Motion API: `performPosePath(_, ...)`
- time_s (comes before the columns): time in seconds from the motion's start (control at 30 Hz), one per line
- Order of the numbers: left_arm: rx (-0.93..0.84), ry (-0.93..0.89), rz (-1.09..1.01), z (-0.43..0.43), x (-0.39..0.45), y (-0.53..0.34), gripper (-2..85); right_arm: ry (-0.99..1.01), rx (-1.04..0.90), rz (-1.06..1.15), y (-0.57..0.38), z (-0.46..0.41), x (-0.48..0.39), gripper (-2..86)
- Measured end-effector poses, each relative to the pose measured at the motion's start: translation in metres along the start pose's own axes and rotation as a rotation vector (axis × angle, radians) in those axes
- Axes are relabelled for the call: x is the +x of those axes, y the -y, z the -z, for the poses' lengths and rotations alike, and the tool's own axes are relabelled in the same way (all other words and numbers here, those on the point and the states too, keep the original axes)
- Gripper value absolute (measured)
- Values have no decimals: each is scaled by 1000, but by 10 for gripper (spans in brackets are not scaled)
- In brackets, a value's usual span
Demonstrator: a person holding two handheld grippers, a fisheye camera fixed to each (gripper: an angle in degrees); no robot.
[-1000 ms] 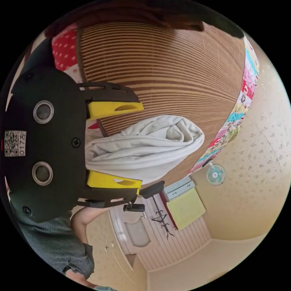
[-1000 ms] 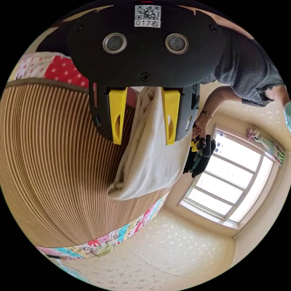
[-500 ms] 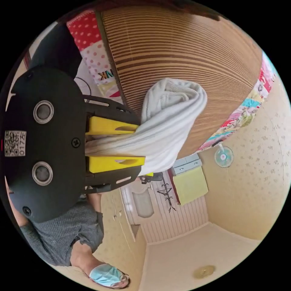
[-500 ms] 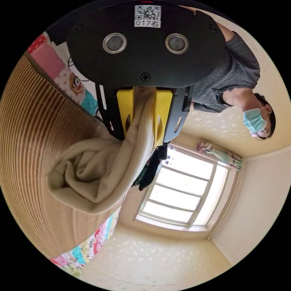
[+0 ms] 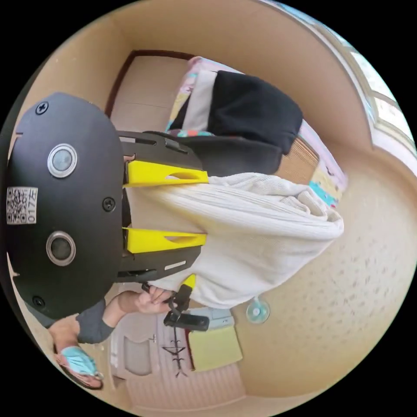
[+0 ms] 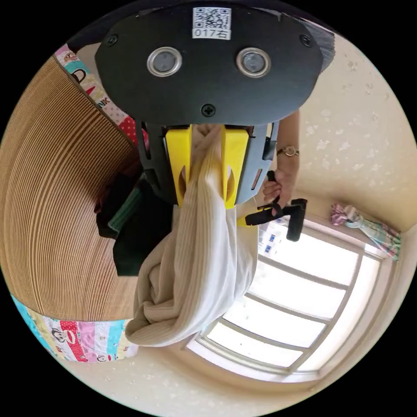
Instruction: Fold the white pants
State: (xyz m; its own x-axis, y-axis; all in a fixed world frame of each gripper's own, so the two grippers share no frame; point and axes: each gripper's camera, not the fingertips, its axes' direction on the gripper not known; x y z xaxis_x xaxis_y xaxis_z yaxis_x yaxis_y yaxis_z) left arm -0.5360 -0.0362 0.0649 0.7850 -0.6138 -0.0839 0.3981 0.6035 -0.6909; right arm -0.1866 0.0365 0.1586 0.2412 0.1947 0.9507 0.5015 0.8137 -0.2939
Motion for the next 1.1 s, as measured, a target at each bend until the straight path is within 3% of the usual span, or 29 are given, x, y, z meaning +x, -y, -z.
performPosePath(0.1,251,-328,72,-14,-53,-37,185,-46,129,97,-20,-7,6,114)
performPosePath(0.27,554,-139,-25,14,-21,-117,177,-12,56,346,-59,47,7,120)
performPosePath(0.37,784,-29,86,35,-9,-189,143,-23,99,408,-120,95,44,104)
performPosePath(0.43,990,-143,24,41,-6,-254,122,-102,90,348,-158,116,81,86)
performPosePath(0.53,1135,-361,-108,26,-1,-322,120,-178,59,146,-223,151,157,58)
performPosePath(0.6,1099,-367,-117,5,15,-342,105,-218,68,21,-267,177,199,37)
performPosePath(0.67,946,-290,-193,-27,47,-342,84,-318,123,-175,-327,219,249,19)
performPosePath(0.73,606,-226,-305,-88,95,-322,35,-383,192,-333,-369,256,279,16)
performPosePath(0.8,446,-328,-405,-126,125,-315,12,-415,318,-478,-405,302,302,15)
performPosePath(0.9,398,-659,-484,-161,150,-312,-1,-508,563,-610,-446,389,324,23)
performPosePath(1.1,360,-670,-463,-179,194,-289,-8,-801,894,-923,-521,561,391,88)
